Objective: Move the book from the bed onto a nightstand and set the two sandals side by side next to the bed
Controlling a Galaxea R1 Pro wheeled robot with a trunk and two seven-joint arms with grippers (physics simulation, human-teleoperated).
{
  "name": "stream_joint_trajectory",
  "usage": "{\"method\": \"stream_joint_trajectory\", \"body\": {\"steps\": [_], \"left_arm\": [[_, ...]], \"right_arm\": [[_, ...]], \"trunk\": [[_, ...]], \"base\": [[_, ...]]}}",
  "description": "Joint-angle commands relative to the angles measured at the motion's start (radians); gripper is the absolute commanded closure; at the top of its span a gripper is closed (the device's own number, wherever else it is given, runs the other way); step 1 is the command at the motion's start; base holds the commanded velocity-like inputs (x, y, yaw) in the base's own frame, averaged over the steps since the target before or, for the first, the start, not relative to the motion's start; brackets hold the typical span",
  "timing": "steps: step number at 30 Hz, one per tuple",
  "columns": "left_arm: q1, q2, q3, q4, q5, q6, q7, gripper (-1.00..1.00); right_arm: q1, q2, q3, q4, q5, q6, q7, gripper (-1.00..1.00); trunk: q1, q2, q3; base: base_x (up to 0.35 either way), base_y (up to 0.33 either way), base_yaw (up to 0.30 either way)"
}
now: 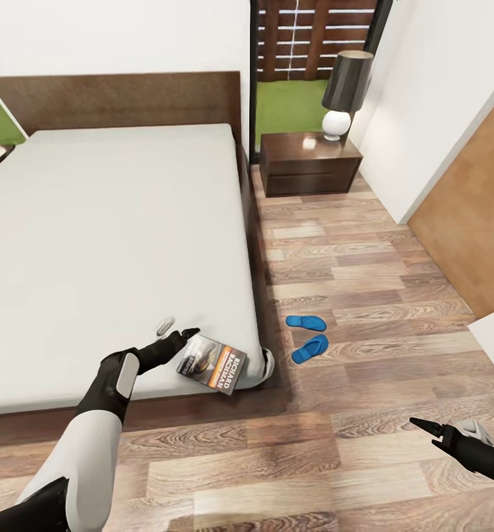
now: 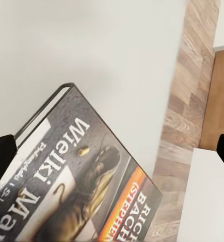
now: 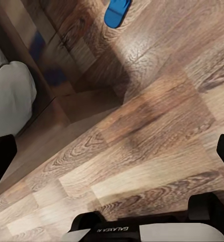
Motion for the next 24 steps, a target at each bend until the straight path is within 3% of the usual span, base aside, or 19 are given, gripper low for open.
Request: {"method": "stream_joint_trajectory", "body": {"steps": [1,4,9,12,18,20,21,24], "left_arm": [[-0.001,-0.001,0.006,-0.001,0.002,0.007,-0.009,-1.00],[-0.001,0.008,0.008,-0.002,0.002,0.008,-0.081,-1.00],[0.001,0.063,0.012,-0.002,0.001,0.014,-0.318,-1.00],[0.002,0.096,0.012,-0.003,-0.002,0.026,-0.413,-1.00],[0.052,0.230,0.010,0.000,-0.005,0.067,-0.526,-1.00],[0.100,0.292,0.010,0.000,-0.006,0.072,-0.609,-1.00],[0.146,0.364,0.009,0.009,-0.012,0.072,-0.738,-1.00],[0.207,0.405,0.009,0.048,-0.039,0.064,-0.809,-1.00]], "right_arm": [[0.000,0.000,-0.002,0.000,-0.004,0.007,0.001,-1.00],[0.000,0.000,-0.001,0.000,-0.004,0.006,0.001,-1.00],[0.000,0.000,-0.002,0.000,-0.003,0.007,0.001,-1.00],[0.000,0.000,-0.003,0.000,-0.003,0.007,0.002,-1.00],[0.000,-0.001,-0.004,0.001,-0.003,0.007,0.005,-1.00],[0.000,-0.002,-0.001,0.003,-0.003,0.008,0.006,-1.00],[0.000,-0.002,0.002,0.010,-0.002,0.008,0.006,-1.00],[0.000,-0.001,0.003,0.017,0.000,0.008,0.006,-1.00]], "trunk": [[-0.004,0.007,0.003],[-0.015,0.028,0.012],[-0.035,0.063,0.028],[-0.046,0.084,0.037],[-0.069,0.126,0.056],[-0.077,0.140,0.062],[-0.081,0.147,0.065],[-0.092,0.168,0.075]], "base": [[0.000,0.000,0.000],[0.000,0.000,0.000],[0.000,0.000,0.000],[0.000,0.000,0.000],[0.000,0.000,0.000],[0.000,0.000,0.000],[0.000,0.000,0.000],[0.000,0.000,0.000]]}}
